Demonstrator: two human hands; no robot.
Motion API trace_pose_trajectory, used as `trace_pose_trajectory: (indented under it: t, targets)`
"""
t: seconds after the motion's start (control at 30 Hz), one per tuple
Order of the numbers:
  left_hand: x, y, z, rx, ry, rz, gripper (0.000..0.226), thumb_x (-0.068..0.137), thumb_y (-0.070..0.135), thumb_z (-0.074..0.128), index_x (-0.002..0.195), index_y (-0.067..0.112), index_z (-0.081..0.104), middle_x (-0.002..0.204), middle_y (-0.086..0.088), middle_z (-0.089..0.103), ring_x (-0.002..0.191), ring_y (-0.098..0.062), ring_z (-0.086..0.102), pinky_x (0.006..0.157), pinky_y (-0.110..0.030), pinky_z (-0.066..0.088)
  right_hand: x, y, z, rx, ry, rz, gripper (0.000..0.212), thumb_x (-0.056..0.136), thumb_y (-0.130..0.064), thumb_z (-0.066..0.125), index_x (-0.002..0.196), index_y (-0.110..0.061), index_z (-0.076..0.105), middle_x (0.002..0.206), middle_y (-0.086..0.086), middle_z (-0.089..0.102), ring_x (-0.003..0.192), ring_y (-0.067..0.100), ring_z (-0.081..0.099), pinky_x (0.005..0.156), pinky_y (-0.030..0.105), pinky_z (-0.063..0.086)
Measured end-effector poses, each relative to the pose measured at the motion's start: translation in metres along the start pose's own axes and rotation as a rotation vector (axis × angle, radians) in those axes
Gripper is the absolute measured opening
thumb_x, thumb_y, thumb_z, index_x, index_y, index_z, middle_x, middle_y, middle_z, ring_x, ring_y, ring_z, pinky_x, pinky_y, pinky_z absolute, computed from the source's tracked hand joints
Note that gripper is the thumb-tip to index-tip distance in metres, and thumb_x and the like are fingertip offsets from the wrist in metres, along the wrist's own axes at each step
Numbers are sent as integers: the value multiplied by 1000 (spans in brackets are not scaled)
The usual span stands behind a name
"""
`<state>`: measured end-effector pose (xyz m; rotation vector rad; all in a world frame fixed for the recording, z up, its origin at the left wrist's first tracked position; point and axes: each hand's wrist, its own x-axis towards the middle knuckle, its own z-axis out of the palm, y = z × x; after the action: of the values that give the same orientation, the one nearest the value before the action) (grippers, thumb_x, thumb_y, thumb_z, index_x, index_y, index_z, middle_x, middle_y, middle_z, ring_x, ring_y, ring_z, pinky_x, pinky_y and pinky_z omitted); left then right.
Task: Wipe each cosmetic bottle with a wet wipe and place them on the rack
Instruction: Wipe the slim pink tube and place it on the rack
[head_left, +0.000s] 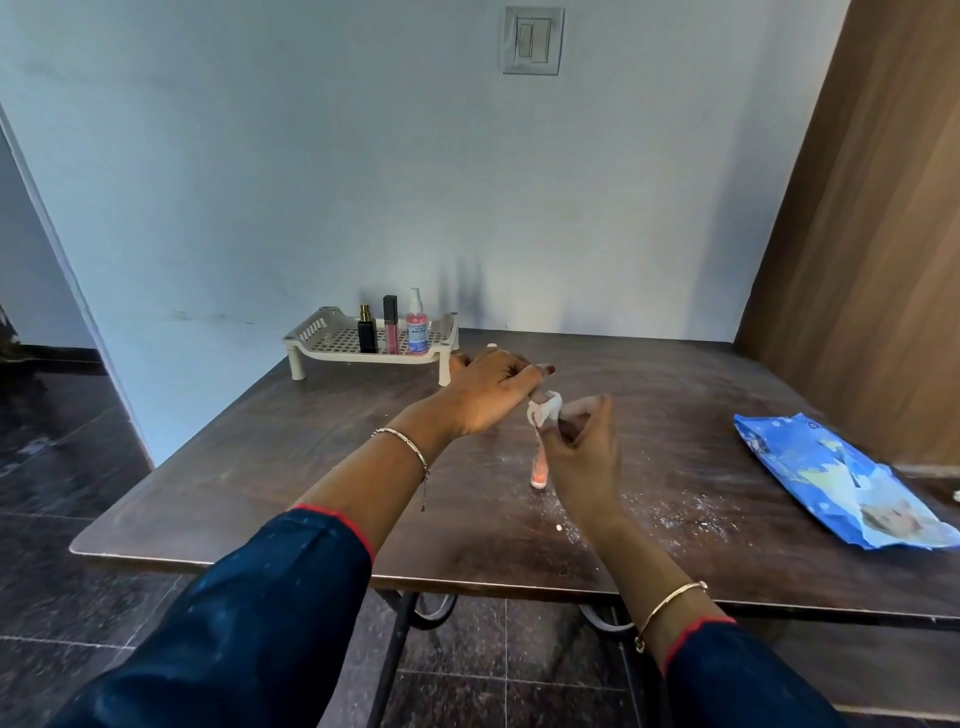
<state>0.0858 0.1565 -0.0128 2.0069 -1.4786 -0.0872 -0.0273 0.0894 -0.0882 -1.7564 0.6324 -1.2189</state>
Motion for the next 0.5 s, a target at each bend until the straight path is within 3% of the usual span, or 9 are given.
trace_pose_trajectory:
  t: [0.2, 0.37, 0.5]
  targets:
    - [1, 5, -2, 94, -8, 48, 48, 99, 36, 31, 74, 20, 69, 123, 11, 61, 115, -11, 46, 89, -33, 13, 8, 13, 0, 9, -86, 72, 28, 84, -8, 68, 111, -15, 61, 102, -4, 71, 94, 8, 68, 87, 39, 56]
    - [2, 1, -2, 121, -21, 55, 51, 99, 40, 30, 82, 18, 73, 122, 11, 61, 114, -10, 45, 89, -34, 14, 2, 13, -3, 31, -160, 137, 23, 83, -8, 70, 106, -11, 66, 100, 0, 72, 92, 9, 69, 89, 38, 55]
    - [4, 2, -2, 115, -15, 31, 51, 99, 40, 30, 84, 17, 73, 115, 9, 63, 110, -12, 48, 88, -34, 14, 8, 2, -9, 63, -231, 172, 20, 85, -2, 66, 104, -4, 68, 100, 6, 72, 92, 15, 69, 85, 27, 54]
